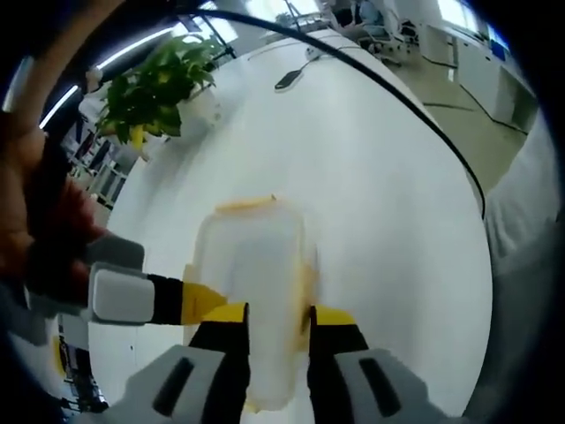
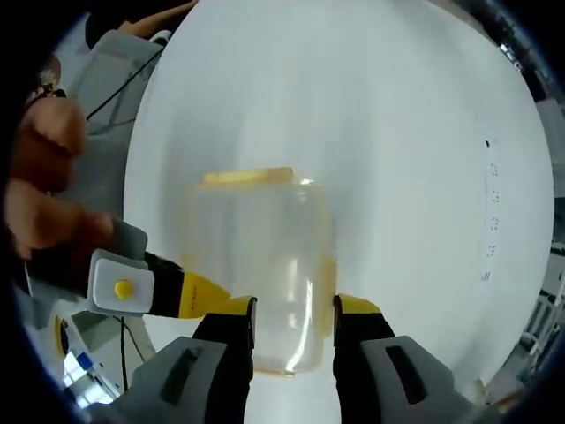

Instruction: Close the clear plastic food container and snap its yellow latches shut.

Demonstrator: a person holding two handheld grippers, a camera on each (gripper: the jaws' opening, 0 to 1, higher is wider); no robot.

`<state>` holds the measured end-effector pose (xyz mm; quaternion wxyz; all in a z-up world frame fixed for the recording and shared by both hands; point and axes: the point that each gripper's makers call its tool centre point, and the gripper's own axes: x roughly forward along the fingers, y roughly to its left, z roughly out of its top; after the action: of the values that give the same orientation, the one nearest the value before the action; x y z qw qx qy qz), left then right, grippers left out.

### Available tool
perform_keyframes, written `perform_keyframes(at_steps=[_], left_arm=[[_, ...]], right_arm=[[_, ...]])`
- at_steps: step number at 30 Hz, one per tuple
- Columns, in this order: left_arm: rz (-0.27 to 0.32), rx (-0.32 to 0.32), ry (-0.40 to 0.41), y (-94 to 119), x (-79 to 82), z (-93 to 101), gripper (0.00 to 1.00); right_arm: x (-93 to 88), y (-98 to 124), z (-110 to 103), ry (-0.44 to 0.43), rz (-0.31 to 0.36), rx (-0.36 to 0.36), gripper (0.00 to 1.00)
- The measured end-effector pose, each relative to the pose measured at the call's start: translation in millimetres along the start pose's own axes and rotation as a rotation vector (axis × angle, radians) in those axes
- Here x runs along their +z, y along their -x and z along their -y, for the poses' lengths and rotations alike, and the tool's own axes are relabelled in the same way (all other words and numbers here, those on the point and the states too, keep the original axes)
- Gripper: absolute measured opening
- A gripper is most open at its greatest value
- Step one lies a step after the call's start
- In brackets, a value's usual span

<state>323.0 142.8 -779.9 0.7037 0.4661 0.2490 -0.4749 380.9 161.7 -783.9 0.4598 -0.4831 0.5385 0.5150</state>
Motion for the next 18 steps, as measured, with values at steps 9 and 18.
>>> perform_keyframes(at_steps=[9, 18], left_arm=[[-0.002, -0.011, -0.038, -1.8, 2.8, 1.1, 0.18], [0.022, -0.012, -0.042, -0.3, 1.0, -0.6, 0.18]], right_arm=[[0.4, -6.0, -1.0, -0.001, 0.036, 0.012, 0.31], [0.7, -6.2, -1.3, -0.004, 0.082, 0.032, 0.29]])
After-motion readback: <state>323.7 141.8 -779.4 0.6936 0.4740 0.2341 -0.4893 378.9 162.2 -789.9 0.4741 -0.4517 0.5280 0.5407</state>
